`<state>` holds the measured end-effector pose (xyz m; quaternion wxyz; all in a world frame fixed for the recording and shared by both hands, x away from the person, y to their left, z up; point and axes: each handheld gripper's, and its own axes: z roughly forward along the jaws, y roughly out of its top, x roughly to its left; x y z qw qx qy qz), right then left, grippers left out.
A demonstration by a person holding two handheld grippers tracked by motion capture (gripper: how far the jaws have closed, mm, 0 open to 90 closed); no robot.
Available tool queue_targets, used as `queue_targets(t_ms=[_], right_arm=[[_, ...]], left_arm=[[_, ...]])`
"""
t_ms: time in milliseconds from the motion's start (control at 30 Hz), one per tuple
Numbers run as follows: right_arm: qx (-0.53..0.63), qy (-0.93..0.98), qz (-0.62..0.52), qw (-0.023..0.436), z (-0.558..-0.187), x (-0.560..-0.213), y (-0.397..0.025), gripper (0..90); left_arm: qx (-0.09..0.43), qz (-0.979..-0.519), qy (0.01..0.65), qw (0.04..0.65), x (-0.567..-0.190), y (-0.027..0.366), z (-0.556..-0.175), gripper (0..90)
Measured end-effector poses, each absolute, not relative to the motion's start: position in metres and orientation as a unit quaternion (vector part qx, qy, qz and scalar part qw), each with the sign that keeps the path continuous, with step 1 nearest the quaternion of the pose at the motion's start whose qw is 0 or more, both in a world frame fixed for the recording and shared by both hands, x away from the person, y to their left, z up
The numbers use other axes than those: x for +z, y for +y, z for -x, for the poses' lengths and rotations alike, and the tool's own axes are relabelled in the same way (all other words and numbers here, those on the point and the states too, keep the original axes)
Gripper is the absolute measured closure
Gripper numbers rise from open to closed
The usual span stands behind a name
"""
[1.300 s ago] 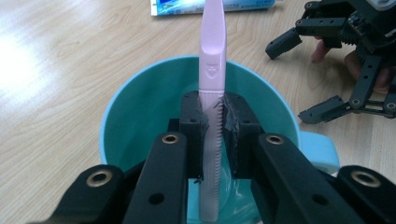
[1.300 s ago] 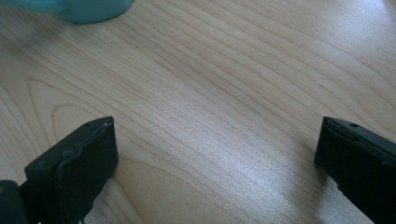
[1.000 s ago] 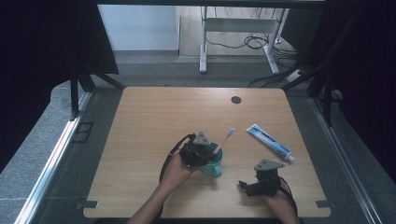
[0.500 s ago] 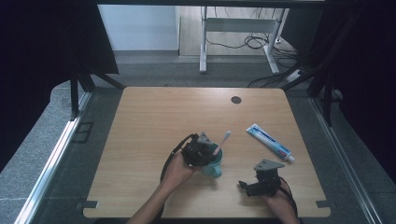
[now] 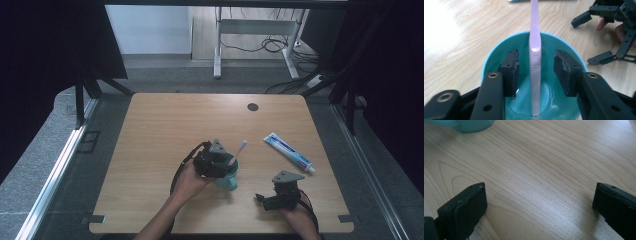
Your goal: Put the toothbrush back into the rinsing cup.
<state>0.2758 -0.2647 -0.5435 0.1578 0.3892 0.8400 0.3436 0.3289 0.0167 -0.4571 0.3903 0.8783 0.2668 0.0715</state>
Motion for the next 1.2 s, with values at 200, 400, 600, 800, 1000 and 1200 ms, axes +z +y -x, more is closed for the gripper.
queue_targets(t_ms=[200,400,600,800,1000,1200], right_arm=[[0.343,0.841,-0.389,0.157,-0.276,-0.543,-0.265,0.0],[0.344,0.840,-0.390,0.158,-0.276,-0.544,-0.265,0.0],[0.344,0.840,-0.390,0.158,-0.276,-0.544,-0.265,0.0],[0.344,0.840,-0.390,0.158,-0.276,-0.544,-0.265,0.0],[0.344,0.839,-0.390,0.157,-0.276,-0.544,-0.264,0.0],[0.344,0.839,-0.390,0.158,-0.276,-0.544,-0.264,0.0]], left_arm=[[0.079,-0.874,0.263,0.401,-0.448,0.017,-0.325,45.2],[0.089,-0.875,0.255,0.403,-0.440,0.022,-0.323,30.0],[0.097,-0.871,0.262,0.405,-0.435,0.028,-0.322,18.9],[0.108,-0.866,0.265,0.409,-0.428,0.033,-0.320,13.2],[0.114,-0.864,0.272,0.408,-0.425,0.039,-0.318,3.6],[0.123,-0.865,0.272,0.404,-0.426,0.046,-0.315,0.0]])
